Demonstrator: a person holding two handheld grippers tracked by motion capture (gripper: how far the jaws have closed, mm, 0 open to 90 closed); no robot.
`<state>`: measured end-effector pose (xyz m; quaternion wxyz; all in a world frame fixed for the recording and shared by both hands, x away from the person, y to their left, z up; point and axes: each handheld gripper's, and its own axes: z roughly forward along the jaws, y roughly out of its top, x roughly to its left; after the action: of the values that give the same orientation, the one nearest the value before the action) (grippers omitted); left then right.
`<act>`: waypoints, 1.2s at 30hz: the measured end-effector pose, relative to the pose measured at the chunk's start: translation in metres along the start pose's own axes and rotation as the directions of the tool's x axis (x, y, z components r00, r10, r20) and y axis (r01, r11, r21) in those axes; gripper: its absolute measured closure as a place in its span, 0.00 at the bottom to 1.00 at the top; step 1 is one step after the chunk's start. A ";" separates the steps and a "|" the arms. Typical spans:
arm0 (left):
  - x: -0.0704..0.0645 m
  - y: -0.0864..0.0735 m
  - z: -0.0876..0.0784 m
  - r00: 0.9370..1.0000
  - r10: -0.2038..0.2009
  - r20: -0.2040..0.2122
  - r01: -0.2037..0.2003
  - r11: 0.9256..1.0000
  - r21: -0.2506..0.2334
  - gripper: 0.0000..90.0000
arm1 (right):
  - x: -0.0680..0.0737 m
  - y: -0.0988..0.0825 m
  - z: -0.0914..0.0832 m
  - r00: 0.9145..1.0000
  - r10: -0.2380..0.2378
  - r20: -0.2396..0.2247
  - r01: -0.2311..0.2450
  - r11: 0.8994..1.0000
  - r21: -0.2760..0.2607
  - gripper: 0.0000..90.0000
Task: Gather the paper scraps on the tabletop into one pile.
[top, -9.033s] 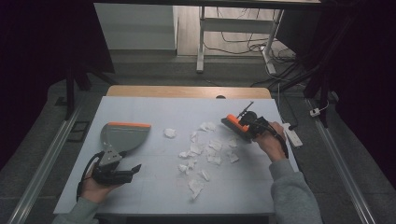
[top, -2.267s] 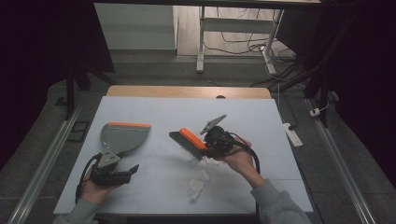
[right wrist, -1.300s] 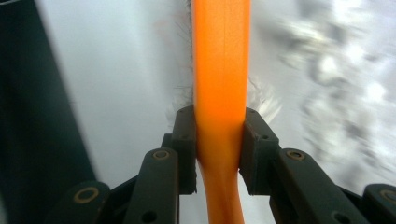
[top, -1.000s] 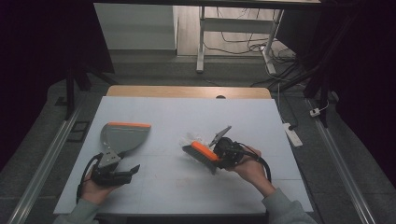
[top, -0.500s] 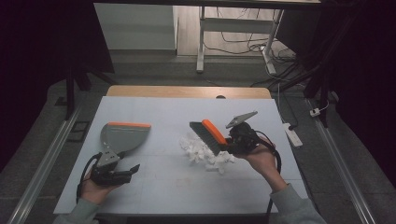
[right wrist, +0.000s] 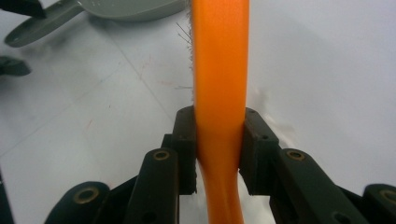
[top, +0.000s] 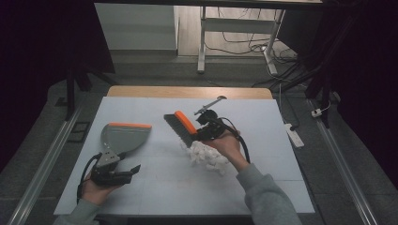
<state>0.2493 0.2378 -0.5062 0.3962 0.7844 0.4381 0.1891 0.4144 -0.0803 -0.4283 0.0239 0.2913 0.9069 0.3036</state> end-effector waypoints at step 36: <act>0.002 -0.002 -0.001 0.999 -0.016 0.031 0.016 1.000 -0.016 0.29 | -0.041 -0.050 -0.077 0.980 0.143 0.140 -0.143 0.990 -0.013 0.78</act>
<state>0.2486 0.2405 -0.5070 0.4108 0.7804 0.4366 0.1776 0.4060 -0.1757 -0.3992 0.0662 0.3762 0.8793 0.2846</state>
